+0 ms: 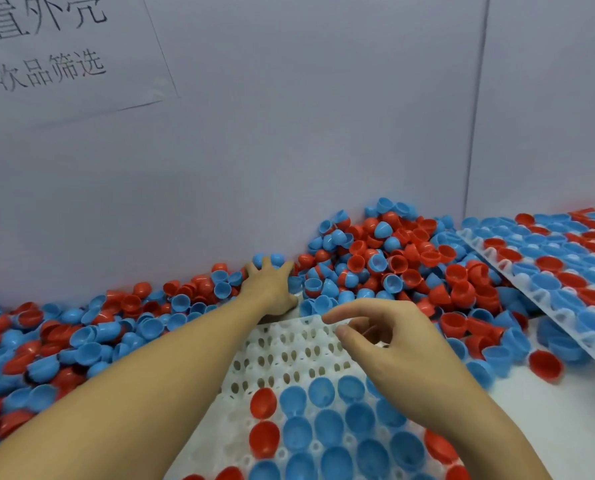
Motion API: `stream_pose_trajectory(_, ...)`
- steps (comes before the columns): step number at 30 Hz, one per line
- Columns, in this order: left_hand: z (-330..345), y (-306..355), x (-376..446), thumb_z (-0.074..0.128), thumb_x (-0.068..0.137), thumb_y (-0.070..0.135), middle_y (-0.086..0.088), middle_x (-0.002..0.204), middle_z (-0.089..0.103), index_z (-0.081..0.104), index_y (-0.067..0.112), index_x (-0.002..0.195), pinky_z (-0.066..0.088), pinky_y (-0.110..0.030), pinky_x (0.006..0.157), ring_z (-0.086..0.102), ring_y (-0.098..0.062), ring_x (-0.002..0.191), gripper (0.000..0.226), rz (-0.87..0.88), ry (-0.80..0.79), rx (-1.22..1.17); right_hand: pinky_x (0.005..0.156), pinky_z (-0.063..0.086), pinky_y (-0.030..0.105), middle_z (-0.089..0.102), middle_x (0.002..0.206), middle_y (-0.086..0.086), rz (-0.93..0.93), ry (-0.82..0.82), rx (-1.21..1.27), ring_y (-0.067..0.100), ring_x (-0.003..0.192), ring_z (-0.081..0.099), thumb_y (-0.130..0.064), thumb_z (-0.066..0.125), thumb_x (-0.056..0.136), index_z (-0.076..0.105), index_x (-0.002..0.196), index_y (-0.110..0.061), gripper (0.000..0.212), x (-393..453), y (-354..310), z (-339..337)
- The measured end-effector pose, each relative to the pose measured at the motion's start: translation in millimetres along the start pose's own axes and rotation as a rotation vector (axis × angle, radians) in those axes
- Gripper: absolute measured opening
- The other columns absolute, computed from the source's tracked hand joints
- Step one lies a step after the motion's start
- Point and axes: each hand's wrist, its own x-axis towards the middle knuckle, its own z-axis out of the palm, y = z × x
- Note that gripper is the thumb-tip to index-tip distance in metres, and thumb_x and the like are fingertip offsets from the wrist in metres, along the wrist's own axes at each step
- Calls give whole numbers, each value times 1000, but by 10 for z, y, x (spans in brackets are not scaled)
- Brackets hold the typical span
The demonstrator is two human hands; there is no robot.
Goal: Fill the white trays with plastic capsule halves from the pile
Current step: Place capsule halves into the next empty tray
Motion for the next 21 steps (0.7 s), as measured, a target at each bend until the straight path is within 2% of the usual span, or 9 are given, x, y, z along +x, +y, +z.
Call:
stream_pose_trajectory(3, 20, -57, -37, 44, 101, 42, -18, 165, 9, 19, 33, 158, 27, -58, 116, 5, -50, 149, 63, -46, -73, 13, 54, 46, 12, 64, 69, -12, 10, -1, 11, -1, 58, 55, -18, 64, 94, 74, 90, -36, 21, 5, 3, 14)
stream_pose_trajectory(4, 18, -69, -50, 44, 102, 38, -19, 164, 12, 23, 32, 157, 29, -57, 115, 10, -49, 148, 59, -39, -71, 12, 54, 46, 11, 63, 67, -14, 14, -3, 15, -2, 57, 55, -18, 64, 94, 74, 91, -35, 21, 7, 4, 19)
stream_pose_trajectory(7, 25, -125, -91, 48, 101, 23, -17, 149, 32, 44, 26, 140, 46, -48, 100, 40, -42, 130, 39, 4, 88, -16, 55, 45, 10, 63, 66, -13, 14, -5, 18, -2, 57, 56, -18, 64, 94, 75, 91, -35, 20, 11, 0, 29)
stream_pose_trajectory(9, 26, -175, -88, 47, 101, 15, -15, 135, 44, 51, 21, 128, 48, -39, 86, 52, -34, 111, 28, 16, 215, -139, 56, 46, 9, 64, 69, -13, 11, -1, 16, -2, 59, 57, -19, 65, 94, 75, 91, -36, 20, 14, 2, 31)
stream_pose_trajectory(11, -8, -207, -68, 49, 99, 10, -14, 125, 54, 57, 16, 122, 42, -33, 77, 54, -27, 96, 25, 6, 289, -328, 56, 46, 9, 65, 70, -12, 13, 3, 14, -2, 60, 58, -19, 64, 94, 74, 91, -36, 20, 16, 6, 26)
stream_pose_trajectory(13, -83, -226, -52, 50, 98, 6, -11, 115, 64, 62, 14, 118, 43, -28, 71, 57, -21, 86, 25, -64, 348, -559, 56, 46, 10, 65, 70, -12, 18, -1, 14, -2, 60, 58, -20, 64, 94, 74, 92, -37, 20, 18, 13, 27)
stream_pose_trajectory(17, -214, -286, -96, 39, 104, 7, -3, 93, 65, 66, 21, 121, 46, -20, 44, 58, -12, 63, 35, -252, 353, -1136, 57, 47, 10, 66, 72, -8, 16, -3, 11, -1, 62, 60, -20, 65, 94, 74, 92, -37, 20, 14, 19, 41)
stream_pose_trajectory(20, -327, -379, -212, 36, 103, 6, -11, 108, 64, 67, 24, 113, 50, -25, 52, 59, -17, 70, 38, -334, 262, -1553, 58, 47, 9, 66, 72, -7, 14, -1, -1, -2, 62, 60, -21, 65, 93, 74, 92, -38, 20, 14, 18, 44)
stream_pose_trajectory(21, -377, -410, -279, 35, 103, 5, -14, 108, 64, 67, 24, 112, 49, -25, 50, 58, -18, 68, 38, -349, 230, -1679, 58, 47, 9, 66, 73, -7, 17, -1, 2, -2, 63, 60, -21, 65, 94, 74, 92, -39, 20, 15, 13, 41)
